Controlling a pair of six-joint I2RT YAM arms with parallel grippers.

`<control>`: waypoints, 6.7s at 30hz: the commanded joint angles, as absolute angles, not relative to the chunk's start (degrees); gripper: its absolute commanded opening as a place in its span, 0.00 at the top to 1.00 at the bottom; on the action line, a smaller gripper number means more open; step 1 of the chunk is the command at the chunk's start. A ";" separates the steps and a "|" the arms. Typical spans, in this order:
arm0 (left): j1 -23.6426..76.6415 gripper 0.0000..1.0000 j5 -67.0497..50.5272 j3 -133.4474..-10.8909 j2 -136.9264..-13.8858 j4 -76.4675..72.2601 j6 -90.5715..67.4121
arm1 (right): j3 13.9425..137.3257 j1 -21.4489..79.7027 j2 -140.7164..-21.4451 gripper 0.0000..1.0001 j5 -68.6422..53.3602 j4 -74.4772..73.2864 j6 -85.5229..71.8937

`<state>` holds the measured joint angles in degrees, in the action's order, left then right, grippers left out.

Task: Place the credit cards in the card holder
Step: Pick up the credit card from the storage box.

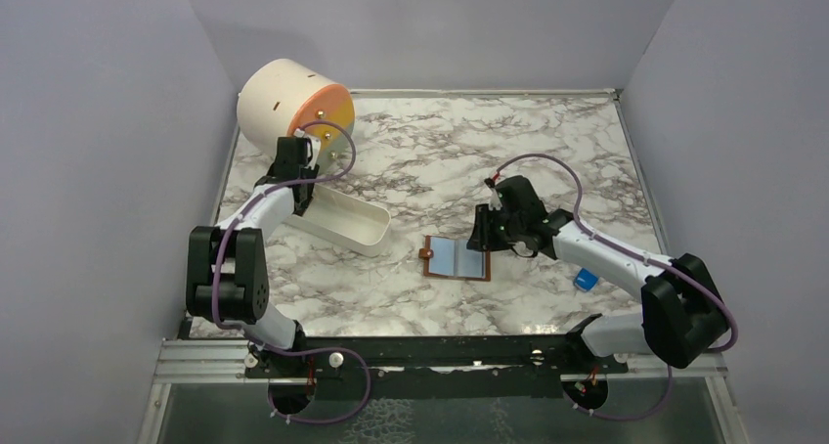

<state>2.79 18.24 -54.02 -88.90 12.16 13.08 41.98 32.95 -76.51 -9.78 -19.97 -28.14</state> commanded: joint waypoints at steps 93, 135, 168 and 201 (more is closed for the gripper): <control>3.34 0.75 33.37 -58.54 -97.11 9.38 18.64 | 43.47 33.16 -77.87 0.71 -10.74 -19.95 -25.32; 4.66 1.00 28.95 -61.60 -101.33 16.89 14.33 | 41.64 33.18 -73.48 0.71 -9.57 -20.26 -25.94; 6.49 1.00 16.37 -62.66 -86.60 23.39 3.64 | 41.71 33.20 -76.48 0.71 -11.19 -18.20 -26.64; 7.91 1.00 -8.07 -57.07 -74.51 28.92 -14.54 | 45.31 33.93 -74.00 0.73 -19.06 -13.60 -35.33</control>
<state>7.64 -4.38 -58.13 -75.66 28.64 -12.88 43.59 33.39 -74.54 -16.97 -16.12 -33.85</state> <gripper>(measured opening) 0.009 0.277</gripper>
